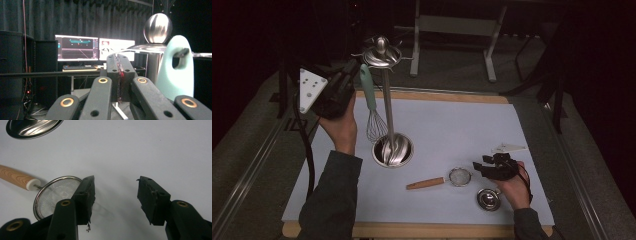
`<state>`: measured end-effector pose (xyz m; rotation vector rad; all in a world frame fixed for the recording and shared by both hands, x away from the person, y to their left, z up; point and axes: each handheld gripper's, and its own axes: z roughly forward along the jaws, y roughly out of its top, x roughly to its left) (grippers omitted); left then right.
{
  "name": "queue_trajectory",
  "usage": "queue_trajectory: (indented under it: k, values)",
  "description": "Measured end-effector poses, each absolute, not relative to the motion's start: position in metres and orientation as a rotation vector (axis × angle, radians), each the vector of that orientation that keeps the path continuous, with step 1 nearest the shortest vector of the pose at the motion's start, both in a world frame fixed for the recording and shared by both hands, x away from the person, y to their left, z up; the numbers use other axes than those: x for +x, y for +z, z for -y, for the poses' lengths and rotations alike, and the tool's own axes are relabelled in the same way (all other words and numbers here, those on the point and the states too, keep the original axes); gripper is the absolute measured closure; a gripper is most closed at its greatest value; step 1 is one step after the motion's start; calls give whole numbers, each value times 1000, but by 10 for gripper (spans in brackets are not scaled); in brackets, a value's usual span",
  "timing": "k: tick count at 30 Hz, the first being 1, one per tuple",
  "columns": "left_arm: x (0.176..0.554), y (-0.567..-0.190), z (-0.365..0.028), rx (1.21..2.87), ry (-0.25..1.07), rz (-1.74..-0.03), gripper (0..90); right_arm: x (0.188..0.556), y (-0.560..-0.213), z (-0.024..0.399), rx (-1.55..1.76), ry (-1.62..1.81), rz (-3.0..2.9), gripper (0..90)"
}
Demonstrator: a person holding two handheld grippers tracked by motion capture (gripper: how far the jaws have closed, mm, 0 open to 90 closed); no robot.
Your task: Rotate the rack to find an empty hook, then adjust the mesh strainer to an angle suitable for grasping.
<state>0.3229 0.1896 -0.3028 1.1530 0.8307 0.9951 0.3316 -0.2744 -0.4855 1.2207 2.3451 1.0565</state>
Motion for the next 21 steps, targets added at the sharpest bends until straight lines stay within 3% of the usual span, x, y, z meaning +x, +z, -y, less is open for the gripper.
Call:
queue_trajectory:
  k: [15,21]
  values:
    - [307,-355,-205,1327,981,-859,816,330,-484,274,1206,1062,-2345,481]
    - [302,-398,-216,1378,948,-958,781,329,-482,273,1192,1060,-2350,501]
